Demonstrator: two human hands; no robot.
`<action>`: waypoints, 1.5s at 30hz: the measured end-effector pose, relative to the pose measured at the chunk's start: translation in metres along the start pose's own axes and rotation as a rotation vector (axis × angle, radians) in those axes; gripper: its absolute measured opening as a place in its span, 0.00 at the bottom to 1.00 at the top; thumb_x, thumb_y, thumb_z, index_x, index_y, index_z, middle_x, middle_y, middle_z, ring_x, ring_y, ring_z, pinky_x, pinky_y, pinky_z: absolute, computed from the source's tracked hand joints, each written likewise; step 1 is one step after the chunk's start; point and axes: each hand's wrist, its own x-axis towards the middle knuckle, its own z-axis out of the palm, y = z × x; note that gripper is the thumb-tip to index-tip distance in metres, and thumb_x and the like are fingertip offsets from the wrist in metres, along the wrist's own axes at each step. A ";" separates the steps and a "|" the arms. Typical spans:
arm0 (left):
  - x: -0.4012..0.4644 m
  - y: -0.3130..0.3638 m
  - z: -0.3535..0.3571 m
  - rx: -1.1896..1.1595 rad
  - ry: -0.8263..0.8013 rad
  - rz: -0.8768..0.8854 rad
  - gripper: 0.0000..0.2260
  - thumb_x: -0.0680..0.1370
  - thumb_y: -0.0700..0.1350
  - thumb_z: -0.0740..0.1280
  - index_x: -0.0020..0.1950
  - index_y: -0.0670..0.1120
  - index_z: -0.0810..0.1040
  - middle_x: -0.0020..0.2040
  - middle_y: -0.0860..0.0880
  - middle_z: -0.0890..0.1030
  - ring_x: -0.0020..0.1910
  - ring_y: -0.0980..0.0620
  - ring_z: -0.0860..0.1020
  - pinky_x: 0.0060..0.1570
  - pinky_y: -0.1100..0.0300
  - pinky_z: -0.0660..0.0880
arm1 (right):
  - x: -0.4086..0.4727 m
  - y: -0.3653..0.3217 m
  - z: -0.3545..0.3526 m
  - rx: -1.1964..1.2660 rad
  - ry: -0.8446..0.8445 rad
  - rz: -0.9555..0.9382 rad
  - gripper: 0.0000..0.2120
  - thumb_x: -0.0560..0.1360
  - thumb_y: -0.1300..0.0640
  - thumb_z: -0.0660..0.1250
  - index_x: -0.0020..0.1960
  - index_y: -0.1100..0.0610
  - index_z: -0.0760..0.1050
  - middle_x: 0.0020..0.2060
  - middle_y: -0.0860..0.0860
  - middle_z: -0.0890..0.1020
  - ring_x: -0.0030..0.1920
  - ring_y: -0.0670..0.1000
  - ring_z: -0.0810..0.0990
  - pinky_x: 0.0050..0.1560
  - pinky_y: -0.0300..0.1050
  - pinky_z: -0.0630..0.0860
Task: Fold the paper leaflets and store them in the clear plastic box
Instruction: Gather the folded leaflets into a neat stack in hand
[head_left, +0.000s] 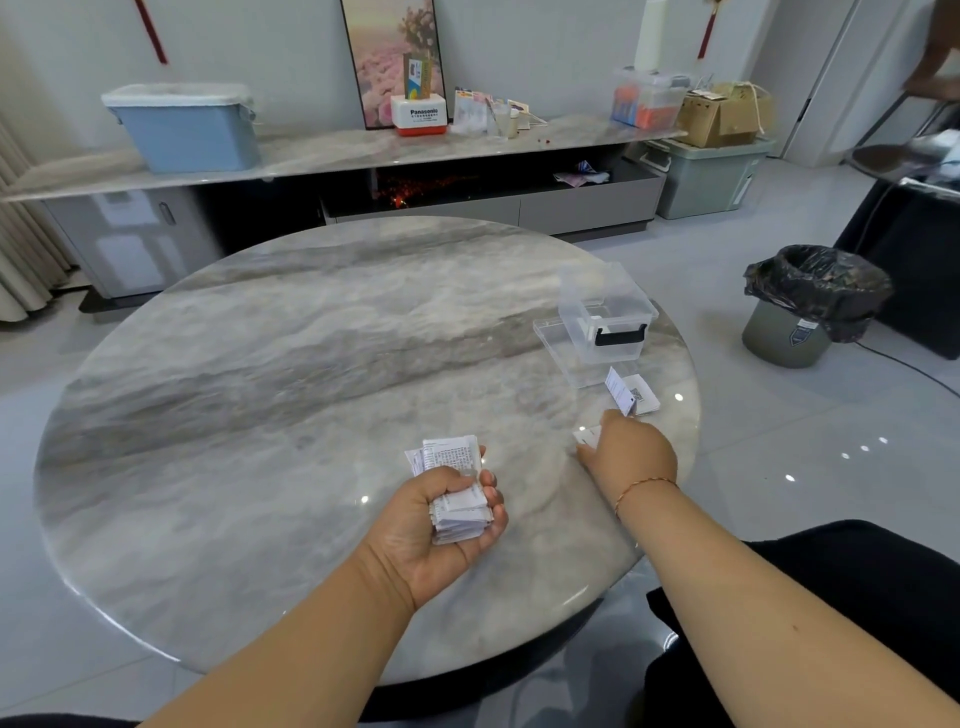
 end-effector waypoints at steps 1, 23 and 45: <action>0.001 0.000 -0.001 0.000 0.012 0.000 0.18 0.68 0.33 0.60 0.57 0.41 0.75 0.38 0.43 0.76 0.32 0.49 0.75 0.35 0.58 0.76 | 0.000 -0.002 0.001 -0.078 0.000 -0.051 0.14 0.76 0.49 0.62 0.54 0.59 0.72 0.48 0.56 0.80 0.44 0.55 0.75 0.36 0.41 0.64; -0.005 0.003 -0.007 0.042 0.070 -0.044 0.18 0.67 0.34 0.61 0.55 0.40 0.75 0.39 0.44 0.77 0.32 0.49 0.77 0.35 0.58 0.77 | -0.043 0.020 -0.010 0.523 -0.108 -0.048 0.30 0.61 0.41 0.76 0.57 0.54 0.73 0.48 0.47 0.74 0.54 0.49 0.74 0.54 0.40 0.70; -0.010 0.007 -0.013 0.216 0.257 0.156 0.09 0.72 0.29 0.60 0.45 0.41 0.76 0.33 0.45 0.80 0.33 0.50 0.79 0.40 0.59 0.75 | -0.081 -0.047 -0.010 0.230 -0.330 -0.030 0.11 0.73 0.49 0.66 0.48 0.56 0.73 0.47 0.52 0.79 0.47 0.54 0.77 0.41 0.39 0.66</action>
